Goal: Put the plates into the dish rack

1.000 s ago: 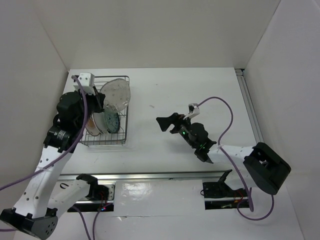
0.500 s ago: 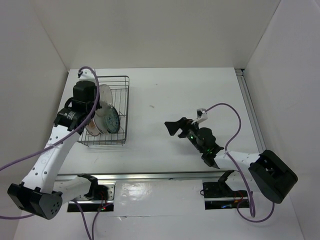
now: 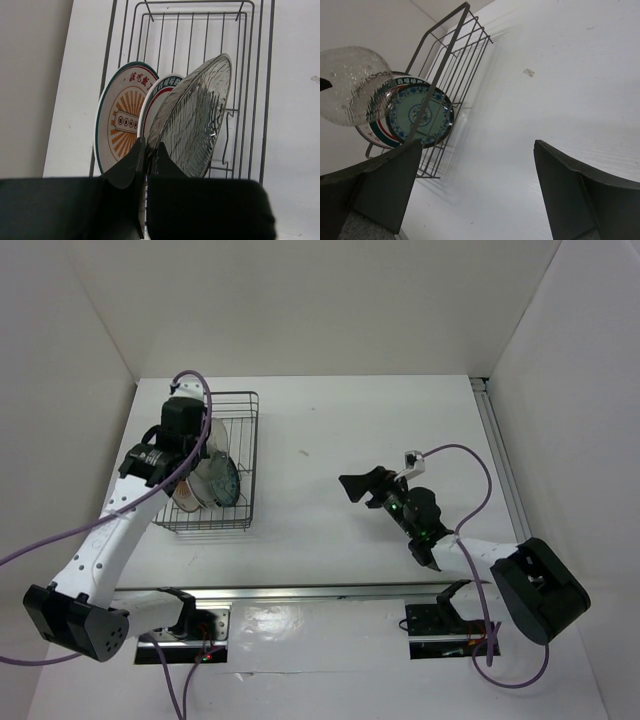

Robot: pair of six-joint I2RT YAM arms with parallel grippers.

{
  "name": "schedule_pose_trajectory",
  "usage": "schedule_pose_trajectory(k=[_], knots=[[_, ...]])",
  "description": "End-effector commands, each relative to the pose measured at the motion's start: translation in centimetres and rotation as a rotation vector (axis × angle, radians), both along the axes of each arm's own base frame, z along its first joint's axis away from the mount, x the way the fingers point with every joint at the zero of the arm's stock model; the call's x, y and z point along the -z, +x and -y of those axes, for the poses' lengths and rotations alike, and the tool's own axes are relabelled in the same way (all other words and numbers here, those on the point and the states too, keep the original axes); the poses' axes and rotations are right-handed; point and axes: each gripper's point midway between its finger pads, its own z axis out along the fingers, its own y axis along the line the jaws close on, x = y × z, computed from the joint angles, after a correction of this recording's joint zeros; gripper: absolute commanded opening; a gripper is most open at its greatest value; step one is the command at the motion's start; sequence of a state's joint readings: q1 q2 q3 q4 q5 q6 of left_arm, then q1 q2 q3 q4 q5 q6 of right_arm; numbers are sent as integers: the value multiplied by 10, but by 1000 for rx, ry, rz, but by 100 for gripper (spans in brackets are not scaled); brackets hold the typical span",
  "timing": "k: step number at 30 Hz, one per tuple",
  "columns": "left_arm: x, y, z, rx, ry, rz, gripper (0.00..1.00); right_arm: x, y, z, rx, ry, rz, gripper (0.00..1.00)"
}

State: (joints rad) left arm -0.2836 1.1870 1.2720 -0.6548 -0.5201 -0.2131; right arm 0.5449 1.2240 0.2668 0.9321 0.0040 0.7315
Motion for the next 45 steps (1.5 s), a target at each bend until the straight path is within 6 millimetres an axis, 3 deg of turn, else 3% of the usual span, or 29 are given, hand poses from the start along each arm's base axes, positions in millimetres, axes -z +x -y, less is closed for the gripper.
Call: schedule_pose_trajectory(k=[1, 7, 23, 24, 40, 45], knots=[[-16, 4, -2, -24, -1, 48, 0, -16, 0, 0, -28, 48, 59, 100], [6, 12, 7, -7, -17, -14, 0, -11, -2, 3, -38, 61, 47, 100], [31, 22, 16, 17, -27, -88, 0, -9, -2, 16, -22, 86, 57, 100], [31, 22, 16, 17, -27, -88, 0, -2, -3, 16, -21, 85, 34, 100], [38, 23, 10, -53, -16, -128, 0, -5, -3, 22, -22, 91, 52, 100], [30, 24, 19, -59, 8, -115, 0, -7, -6, 21, -33, 104, 55, 100]])
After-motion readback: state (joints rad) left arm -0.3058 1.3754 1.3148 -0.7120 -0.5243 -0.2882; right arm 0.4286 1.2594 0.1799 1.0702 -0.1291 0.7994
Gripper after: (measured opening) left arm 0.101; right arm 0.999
